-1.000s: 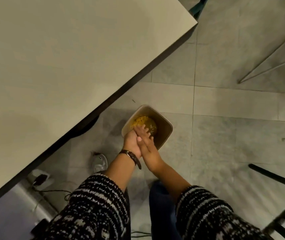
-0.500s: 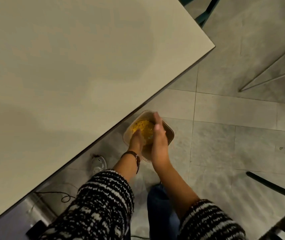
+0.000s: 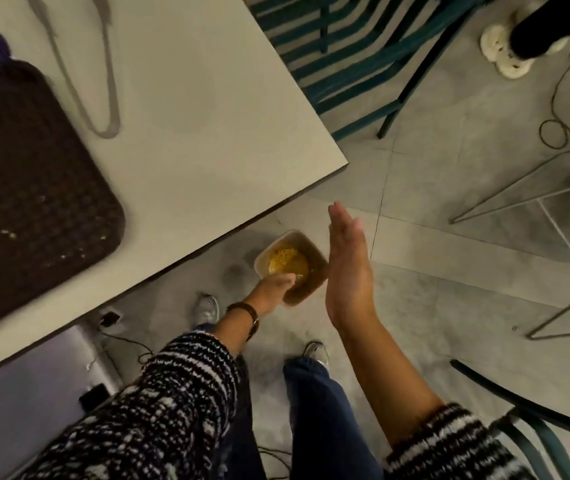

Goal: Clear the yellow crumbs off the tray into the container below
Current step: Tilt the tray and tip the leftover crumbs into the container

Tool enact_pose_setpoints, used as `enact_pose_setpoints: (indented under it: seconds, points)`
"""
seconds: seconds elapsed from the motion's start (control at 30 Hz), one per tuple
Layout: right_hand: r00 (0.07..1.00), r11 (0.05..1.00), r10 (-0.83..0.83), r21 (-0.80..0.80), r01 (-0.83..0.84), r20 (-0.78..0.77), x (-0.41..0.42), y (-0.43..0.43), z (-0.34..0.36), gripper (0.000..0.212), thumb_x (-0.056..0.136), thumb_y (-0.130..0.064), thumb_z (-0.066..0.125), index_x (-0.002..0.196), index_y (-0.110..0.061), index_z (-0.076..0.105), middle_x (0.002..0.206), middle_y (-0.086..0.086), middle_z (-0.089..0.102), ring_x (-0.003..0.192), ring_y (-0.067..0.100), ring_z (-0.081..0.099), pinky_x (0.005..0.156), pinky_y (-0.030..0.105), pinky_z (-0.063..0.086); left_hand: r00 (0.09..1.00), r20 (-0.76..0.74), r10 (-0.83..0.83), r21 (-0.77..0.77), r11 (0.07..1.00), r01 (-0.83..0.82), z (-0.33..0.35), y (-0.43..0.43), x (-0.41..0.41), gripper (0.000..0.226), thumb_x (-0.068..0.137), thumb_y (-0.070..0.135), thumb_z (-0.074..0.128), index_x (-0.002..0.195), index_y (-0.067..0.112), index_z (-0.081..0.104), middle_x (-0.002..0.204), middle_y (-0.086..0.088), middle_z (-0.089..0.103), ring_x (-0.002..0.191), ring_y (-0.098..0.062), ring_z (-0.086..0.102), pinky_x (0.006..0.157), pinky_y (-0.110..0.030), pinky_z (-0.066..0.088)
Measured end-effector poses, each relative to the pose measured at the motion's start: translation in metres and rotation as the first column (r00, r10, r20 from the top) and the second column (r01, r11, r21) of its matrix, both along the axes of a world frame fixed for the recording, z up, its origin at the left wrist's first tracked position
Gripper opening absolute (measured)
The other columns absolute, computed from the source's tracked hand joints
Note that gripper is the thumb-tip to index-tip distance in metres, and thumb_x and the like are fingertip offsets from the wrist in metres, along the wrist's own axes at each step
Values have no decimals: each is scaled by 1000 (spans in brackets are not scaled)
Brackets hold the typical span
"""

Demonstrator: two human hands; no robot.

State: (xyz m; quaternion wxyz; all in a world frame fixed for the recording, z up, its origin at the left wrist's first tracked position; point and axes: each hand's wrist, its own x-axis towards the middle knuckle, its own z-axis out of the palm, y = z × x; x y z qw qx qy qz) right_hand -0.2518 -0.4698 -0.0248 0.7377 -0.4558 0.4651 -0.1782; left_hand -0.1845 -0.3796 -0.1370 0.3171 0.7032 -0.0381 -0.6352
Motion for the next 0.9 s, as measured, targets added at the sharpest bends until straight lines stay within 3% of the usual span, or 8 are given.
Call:
enact_pose_setpoints:
  seconds: [0.13, 0.23, 0.33, 0.43, 0.53, 0.73, 0.8, 0.9]
  points:
    - [888, 821, 452, -353, -449, -80, -18, 23, 80, 37, 91, -58, 33, 127, -50, 39, 131, -43, 28, 123, -30, 22, 103, -2, 18, 933, -241, 269, -221, 921, -322, 98, 17, -15, 46, 94, 45, 40, 136, 26, 41, 139, -2, 50, 123, -21, 51, 109, -45, 33]
    - [802, 690, 594, -474, -547, -61, -17, 45, 119, 42, 86, -61, 37, 127, -50, 38, 137, -40, 24, 131, -23, 18, 113, 17, 14, 928, -180, 325, -330, 869, -369, 175, 40, -17, 44, 87, 49, 47, 125, 29, 53, 130, 1, 58, 117, -18, 57, 101, -38, 45]
    - [743, 632, 669, -503, -590, -32, -2, 72, 143, 37, 90, -44, 44, 127, -47, 39, 140, -36, 22, 122, -32, 18, 103, 3, 22, 899, -12, 437, -359, 838, -412, 227, 83, 0, 33, 92, 32, 50, 119, 15, 58, 116, -2, 65, 101, -12, 64, 76, -17, 54]
    - [678, 525, 732, -575, -628, -72, 21, 105, 152, 43, 93, -19, 50, 125, -44, 39, 144, -26, 22, 122, -31, 21, 97, -5, 25, 770, 58, 635, -375, 729, -573, 248, 145, 21, 38, 86, 3, 59, 123, 12, 54, 114, -2, 62, 96, -12, 65, 75, -20, 56]
    - [655, 499, 751, -581, -643, -79, 53, 140, 156, 60, 88, 9, 51, 123, -39, 43, 141, -26, 31, 122, -13, 44, 103, 10, 37, 632, 104, 768, -408, 612, -677, 258, 205, 46, 59, 76, -16, 60, 125, 15, 52, 126, -8, 50, 102, -19, 62, 90, -33, 52]
    - [649, 467, 756, -624, -627, -87, 139, 227, 186, 35, 87, -14, 63, 113, -37, 58, 125, -5, 62, 94, -12, 63, 89, 16, 51, 256, -140, 956, -390, 185, -902, 256, 294, 118, 48, 86, -11, 48, 132, 5, 45, 123, -14, 46, 100, -23, 59, 75, -24, 53]
    - [630, 332, 768, -774, -539, -110, 169, 258, 200, 26, 91, -31, 56, 117, -34, 60, 132, -16, 52, 117, -17, 47, 111, 23, 34, 187, -237, 953, -327, 103, -939, 256, 312, 141, 33, 91, 3, 48, 124, 3, 51, 115, -15, 51, 90, -22, 59, 77, -31, 51]
    - [591, 86, 794, -935, -343, -144, 211, 300, 212, 46, 94, -48, 33, 138, -34, 40, 151, -8, 31, 145, 5, 15, 119, 36, -10, 295, -349, 890, -297, 194, -935, 262, 331, 179, 31, 87, 25, 55, 114, 11, 60, 120, -12, 58, 102, -26, 59, 89, -39, 46]
